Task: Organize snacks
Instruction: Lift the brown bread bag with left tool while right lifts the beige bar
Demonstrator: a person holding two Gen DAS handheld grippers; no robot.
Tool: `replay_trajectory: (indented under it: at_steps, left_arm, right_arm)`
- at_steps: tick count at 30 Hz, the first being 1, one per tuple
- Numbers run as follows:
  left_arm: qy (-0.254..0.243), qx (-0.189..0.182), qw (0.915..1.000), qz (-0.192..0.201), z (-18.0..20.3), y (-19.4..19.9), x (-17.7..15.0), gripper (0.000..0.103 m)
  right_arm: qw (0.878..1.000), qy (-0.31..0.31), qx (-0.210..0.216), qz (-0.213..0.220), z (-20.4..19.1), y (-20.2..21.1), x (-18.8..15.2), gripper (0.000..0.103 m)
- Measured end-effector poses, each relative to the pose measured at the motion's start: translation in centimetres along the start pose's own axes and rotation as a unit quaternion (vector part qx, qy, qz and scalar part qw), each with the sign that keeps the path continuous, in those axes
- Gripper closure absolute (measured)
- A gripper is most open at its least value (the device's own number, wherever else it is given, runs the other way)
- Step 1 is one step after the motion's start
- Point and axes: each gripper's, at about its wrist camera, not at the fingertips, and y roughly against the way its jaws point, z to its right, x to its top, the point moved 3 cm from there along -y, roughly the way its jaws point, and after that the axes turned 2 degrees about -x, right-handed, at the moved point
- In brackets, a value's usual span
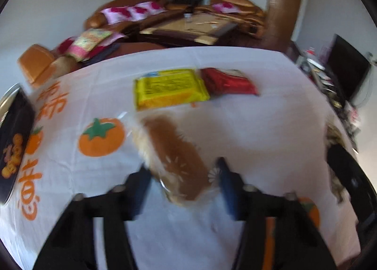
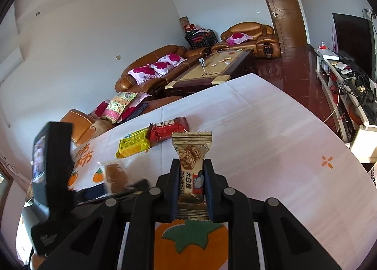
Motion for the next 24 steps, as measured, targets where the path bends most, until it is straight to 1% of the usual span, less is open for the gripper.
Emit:
replay_trajectory:
  at_steps: [2, 4, 6, 8, 10, 11, 12, 14, 17, 19, 24]
  left_arm:
    - [-0.008, -0.01, 0.9998, 0.014, -0.2, 0.7, -0.1, 0.0]
    - [-0.02, -0.006, 0.9982, 0.056, -0.5, 2.2, -0.7, 0.0]
    - [-0.034, 0.014, 0.9939, 0.104, -0.9, 4.2, -1.2, 0.0]
    - [-0.05, 0.04, 0.985, 0.16, -1.2, 6.6, -1.7, 0.0]
    - [-0.068, 0.065, 0.9726, 0.213, -1.4, 9.2, -2.2, 0.0]
    - [-0.071, 0.069, 0.9679, 0.231, -1.6, 10.2, -2.5, 0.0]
    - [-0.071, 0.071, 0.965, 0.243, -1.9, 11.0, -2.5, 0.0]
    - [-0.068, 0.069, 0.9608, 0.26, -2.8, 12.4, -2.5, 0.0]
    - [-0.061, 0.06, 0.96, 0.267, -3.9, 13.2, -1.8, 0.0]
    - [-0.056, 0.058, 0.959, 0.272, -4.6, 13.5, -1.5, 0.0]
    - [-0.049, 0.054, 0.9583, 0.276, -5.6, 14.3, -2.0, 0.0]
  right_arm:
    - [1.0, -0.004, 0.001, 0.005, 0.4, 0.3, 0.1, 0.083]
    - [1.0, -0.005, -0.001, 0.016, 0.3, 0.6, -0.1, 0.083]
    - [0.999, 0.005, -0.011, 0.042, -0.1, 1.5, -0.1, 0.083]
    - [0.997, 0.028, -0.023, 0.073, -1.1, 2.6, -0.1, 0.083]
    - [0.992, 0.057, -0.04, 0.103, -2.3, 3.6, -0.3, 0.083]
    - [0.989, 0.074, -0.052, 0.121, -3.0, 4.1, -0.4, 0.083]
    - [0.986, 0.084, -0.058, 0.131, -3.4, 4.4, -0.5, 0.083]
    - [0.981, 0.103, -0.071, 0.148, -4.2, 4.8, -0.6, 0.083]
    - [0.976, 0.122, -0.085, 0.162, -5.0, 5.3, -1.0, 0.083]
    - [0.974, 0.126, -0.091, 0.167, -5.4, 5.6, -1.3, 0.083]
    - [0.972, 0.13, -0.098, 0.17, -6.1, 6.3, -2.2, 0.083]
